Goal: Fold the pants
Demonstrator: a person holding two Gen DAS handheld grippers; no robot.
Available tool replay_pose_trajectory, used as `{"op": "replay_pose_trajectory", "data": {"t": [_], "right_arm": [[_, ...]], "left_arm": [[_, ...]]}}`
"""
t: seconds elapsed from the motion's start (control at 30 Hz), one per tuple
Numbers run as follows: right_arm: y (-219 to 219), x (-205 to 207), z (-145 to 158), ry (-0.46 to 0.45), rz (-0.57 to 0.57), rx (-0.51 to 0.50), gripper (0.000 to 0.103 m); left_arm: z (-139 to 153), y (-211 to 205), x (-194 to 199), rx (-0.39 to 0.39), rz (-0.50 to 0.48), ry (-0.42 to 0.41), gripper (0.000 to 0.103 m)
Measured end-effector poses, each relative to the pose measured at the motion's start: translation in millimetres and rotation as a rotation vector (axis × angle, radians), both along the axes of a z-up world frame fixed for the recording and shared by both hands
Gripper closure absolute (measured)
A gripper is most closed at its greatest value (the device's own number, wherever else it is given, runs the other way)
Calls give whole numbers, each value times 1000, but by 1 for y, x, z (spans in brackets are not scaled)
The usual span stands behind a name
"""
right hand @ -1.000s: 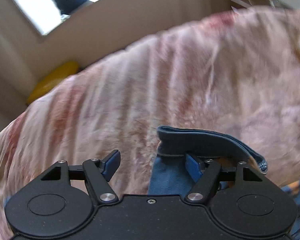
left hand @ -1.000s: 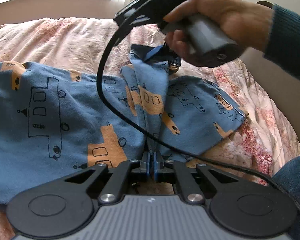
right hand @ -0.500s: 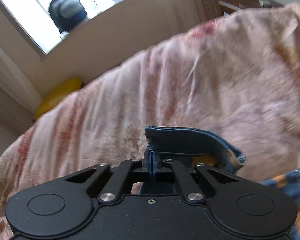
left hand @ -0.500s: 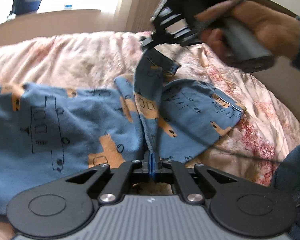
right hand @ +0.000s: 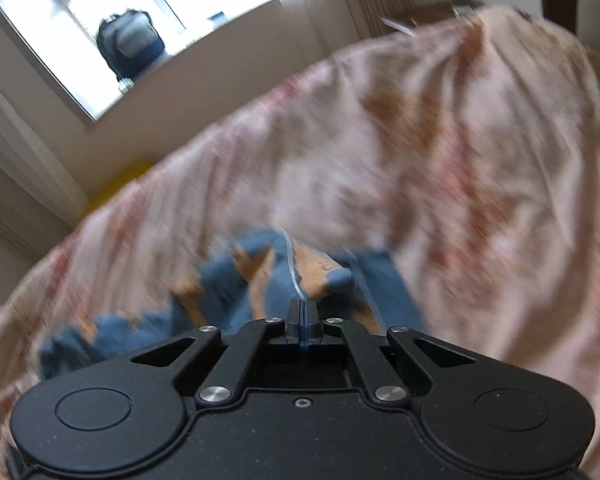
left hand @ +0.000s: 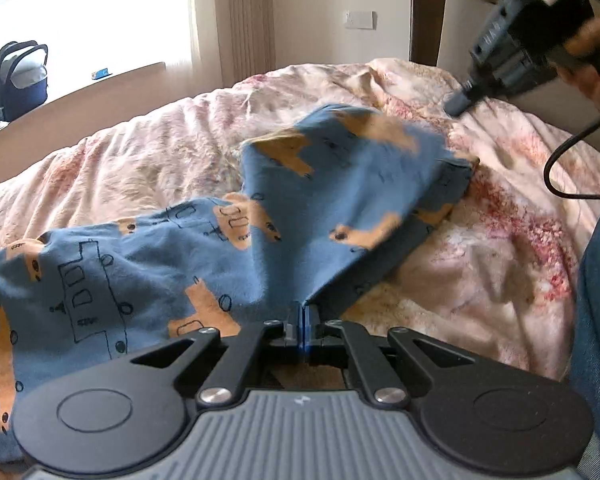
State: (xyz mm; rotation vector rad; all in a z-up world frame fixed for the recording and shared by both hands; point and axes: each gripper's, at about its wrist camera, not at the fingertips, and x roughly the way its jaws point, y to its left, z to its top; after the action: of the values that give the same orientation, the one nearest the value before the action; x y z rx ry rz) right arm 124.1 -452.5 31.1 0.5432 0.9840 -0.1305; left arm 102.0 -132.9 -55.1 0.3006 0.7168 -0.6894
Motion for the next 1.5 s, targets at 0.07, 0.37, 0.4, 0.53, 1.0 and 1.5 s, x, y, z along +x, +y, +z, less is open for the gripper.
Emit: {"op": "replay_pose_trajectory", "data": {"t": [0.07,0.37,0.4,0.53,1.0,1.5], "right_arm": [[-9,-6,-18,28,-1,31,103],[-22,-21,-55,-2,107,135,64],[-25,-23,-56,-21,122,159,48],[-42,-31,-70,-78,125,299,28],[-78,-27,-106,-123,-46,542,58],[-76,-26,-113,-143,-80,463,95]], "left_arm": [[0,0,-1,4,-6,-3,103],[20,15,24,-92,-27,196,48],[26,17,30,-118,-14,209,36],[54,-2,64,-172,-20,160,14],[34,-170,220,-145,-132,504,29],[26,-204,212,-4,-102,442,90]]}}
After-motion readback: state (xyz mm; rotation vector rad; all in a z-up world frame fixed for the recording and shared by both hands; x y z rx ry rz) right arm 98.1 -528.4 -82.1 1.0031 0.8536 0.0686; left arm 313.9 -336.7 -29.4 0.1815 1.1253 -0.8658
